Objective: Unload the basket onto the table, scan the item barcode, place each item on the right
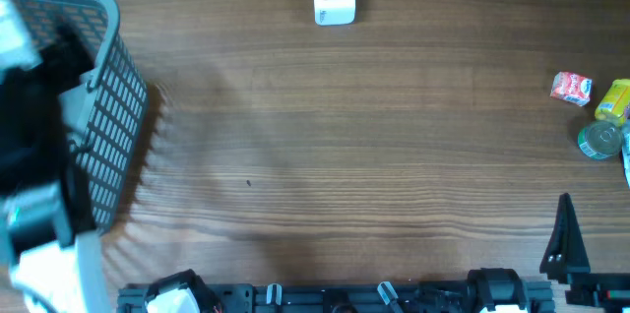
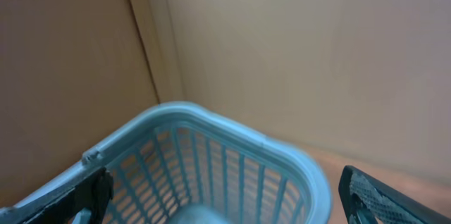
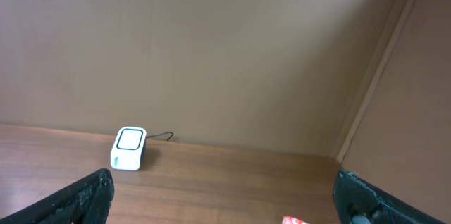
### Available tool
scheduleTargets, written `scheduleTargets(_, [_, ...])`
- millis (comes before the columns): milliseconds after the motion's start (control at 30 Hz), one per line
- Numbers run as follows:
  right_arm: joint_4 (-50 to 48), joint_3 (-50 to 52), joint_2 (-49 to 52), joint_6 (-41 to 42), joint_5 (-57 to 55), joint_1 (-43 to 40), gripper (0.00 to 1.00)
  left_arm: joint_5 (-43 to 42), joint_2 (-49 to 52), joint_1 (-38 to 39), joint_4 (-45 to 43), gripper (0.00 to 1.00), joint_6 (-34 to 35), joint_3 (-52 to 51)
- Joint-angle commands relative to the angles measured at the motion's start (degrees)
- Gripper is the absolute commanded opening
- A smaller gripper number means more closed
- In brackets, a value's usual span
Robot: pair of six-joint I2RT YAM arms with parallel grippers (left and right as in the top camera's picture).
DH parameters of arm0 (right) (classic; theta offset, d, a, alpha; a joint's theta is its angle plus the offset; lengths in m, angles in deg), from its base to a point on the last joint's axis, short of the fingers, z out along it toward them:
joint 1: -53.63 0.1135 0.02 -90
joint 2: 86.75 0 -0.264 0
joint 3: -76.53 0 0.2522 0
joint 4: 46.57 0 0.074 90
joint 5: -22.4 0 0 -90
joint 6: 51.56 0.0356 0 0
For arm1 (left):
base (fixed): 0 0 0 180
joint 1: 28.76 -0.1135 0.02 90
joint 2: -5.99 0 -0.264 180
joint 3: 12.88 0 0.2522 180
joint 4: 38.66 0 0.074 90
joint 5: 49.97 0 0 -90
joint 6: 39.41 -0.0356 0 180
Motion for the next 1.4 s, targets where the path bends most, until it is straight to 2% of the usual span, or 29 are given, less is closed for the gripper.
scheduleTargets(0, [0.0,-1.2,0.0,-1.0,-1.6,0.3,1.0,-14.2,-14.8,-7.6,-1.5,1.0,3.3,0.9])
scheduleTargets(100, [1.6,-3.3,0.0,-0.7,0.4,0.3,1.0,-12.3,-26.0,-9.1,-1.3,1.0,0.6,0.9])
scheduleTargets(233, [2.4,-5.5,-0.5,-0.5,0.6,0.3,1.0,-12.3,-35.4,-8.2,-1.3,1.0,1.8,0.9])
scheduleTargets(400, [5.8,-6.7,-2.7,1.0,2.6,0.3,1.0,-12.1,-39.1,-1.9,-1.3,1.0,3.1,0.9])
scheduleTargets(533, [7.9,-7.2,-3.0,2.4,5.5,-0.3,1.0,-8.8,-41.7,2.5,-1.3,1.0,2.4,0.9])
scheduleTargets(700, [9.0,-13.5,-3.0,2.5,10.1,-5.9,1.0,-5.1,-49.2,6.6,-1.1,1.0,2.1,0.9])
scheduleTargets(867, [12.6,-16.2,-6.1,3.9,15.8,-9.1,1.0,-2.1,-51.5,8.9,5.5,1.0,2.8,0.9])
scheduleTargets(1033, [14.4,-16.3,-17.2,4.2,14.1,-11.1,1.0,-1.9,-52.7,12.2,9.3,1.0,4.6,0.9])
scheduleTargets(1167, [21.3,-17.2,-22.1,4.4,13.8,-12.9,1.0,-1.9,-52.8,13.9,13.5,1.0,4.5,1.0])
scheduleTargets(1267, [20.9,-16.2,-22.1,4.4,19.1,-13.8,1.0,-1.9,-52.8,14.0,14.7,1.0,4.2,1.0])
scheduleTargets(1367, [17.1,-13.4,-22.1,7.3,19.7,-14.2,1.0,-1.9,-52.8,14.0,15.0,1.0,4.0,1.0])
